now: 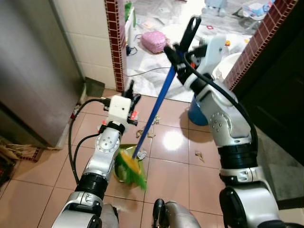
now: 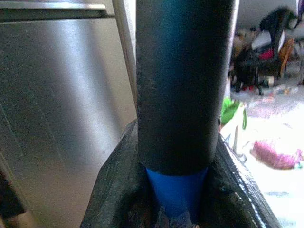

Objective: Sweep floor

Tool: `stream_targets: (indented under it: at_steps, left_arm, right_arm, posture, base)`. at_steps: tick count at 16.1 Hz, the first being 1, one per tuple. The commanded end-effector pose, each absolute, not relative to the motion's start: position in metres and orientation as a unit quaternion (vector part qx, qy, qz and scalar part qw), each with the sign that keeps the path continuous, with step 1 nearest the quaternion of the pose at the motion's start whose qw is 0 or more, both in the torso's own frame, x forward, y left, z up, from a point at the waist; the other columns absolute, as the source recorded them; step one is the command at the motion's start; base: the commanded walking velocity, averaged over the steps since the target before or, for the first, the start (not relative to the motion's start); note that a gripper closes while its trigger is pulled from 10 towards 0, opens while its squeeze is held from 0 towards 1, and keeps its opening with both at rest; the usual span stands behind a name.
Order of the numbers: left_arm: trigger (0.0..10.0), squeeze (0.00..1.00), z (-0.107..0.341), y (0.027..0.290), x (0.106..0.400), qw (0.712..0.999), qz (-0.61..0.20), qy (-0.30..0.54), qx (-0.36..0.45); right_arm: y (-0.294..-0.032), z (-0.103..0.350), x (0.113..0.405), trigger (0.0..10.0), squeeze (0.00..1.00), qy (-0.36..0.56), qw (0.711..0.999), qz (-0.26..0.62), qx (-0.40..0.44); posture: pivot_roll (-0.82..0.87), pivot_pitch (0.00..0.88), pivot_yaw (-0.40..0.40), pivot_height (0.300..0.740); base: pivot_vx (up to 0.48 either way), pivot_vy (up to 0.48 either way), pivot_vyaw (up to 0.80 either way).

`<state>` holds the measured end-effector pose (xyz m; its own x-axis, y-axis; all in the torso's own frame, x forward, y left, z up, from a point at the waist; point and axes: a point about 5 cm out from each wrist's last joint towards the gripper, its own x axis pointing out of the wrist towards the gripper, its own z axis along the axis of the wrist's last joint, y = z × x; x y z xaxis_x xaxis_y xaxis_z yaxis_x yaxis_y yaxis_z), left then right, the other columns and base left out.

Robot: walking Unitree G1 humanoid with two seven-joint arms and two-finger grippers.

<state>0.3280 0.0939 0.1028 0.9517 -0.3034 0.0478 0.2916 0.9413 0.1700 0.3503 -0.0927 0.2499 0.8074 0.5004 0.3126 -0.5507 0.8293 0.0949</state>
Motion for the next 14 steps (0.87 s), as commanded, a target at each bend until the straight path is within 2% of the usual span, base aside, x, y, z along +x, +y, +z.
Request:
stream_targets:
  at_steps: [1, 6, 7, 9, 12, 14]
  left_arm:
    - [10.0, 0.00, 0.080, 0.077, 0.319, 0.979, -0.194, 0.025, 0.052]
    - [10.0, 0.00, 0.087, 0.075, 0.320, 0.976, -0.214, 0.018, 0.048]
    - [10.0, 0.00, 0.094, 0.076, 0.321, 0.976, -0.213, 0.011, 0.043]
    - [10.0, 0.00, 0.100, 0.076, 0.320, 0.975, -0.219, 0.011, 0.032]
    - [10.0, 0.00, 0.101, 0.073, 0.312, 0.971, -0.235, 0.024, 0.021]
    - [10.0, 0.00, 0.097, 0.071, 0.302, 0.968, -0.246, 0.045, 0.017]
  right_arm:
    - [-0.099, 0.286, 0.345, 10.0, 0.00, -0.229, 0.936, 0.264, 0.047]
    - [-0.112, 0.279, 0.345, 10.0, 0.00, -0.252, 0.941, 0.218, -0.054]
    - [-0.118, 0.262, 0.347, 10.0, 0.00, -0.239, 0.945, 0.197, -0.102]
    - [-0.131, 0.234, 0.349, 10.0, 0.00, -0.207, 0.956, 0.149, -0.143]
    - [-0.144, 0.205, 0.354, 10.0, 0.00, -0.156, 0.972, 0.100, -0.146]
    - [-0.145, 0.187, 0.353, 10.0, 0.00, -0.128, 0.978, 0.092, -0.137]
  posture:
    - [-0.05, 0.140, -0.059, 0.740]
    - [-0.06, 0.137, -0.057, 0.740]
    - [-0.05, 0.135, -0.060, 0.740]
    - [-0.04, 0.136, -0.064, 0.740]
    - [-0.02, 0.143, -0.060, 0.740]
    - [-0.02, 0.151, -0.052, 0.740]
  base:
    - [0.000, 0.000, 0.00]
    - [0.000, 0.000, 0.00]
    - [0.000, 0.000, 0.00]
    - [0.000, 0.000, 0.00]
    - [0.000, 0.000, 0.00]
    - [0.000, 0.000, 0.00]
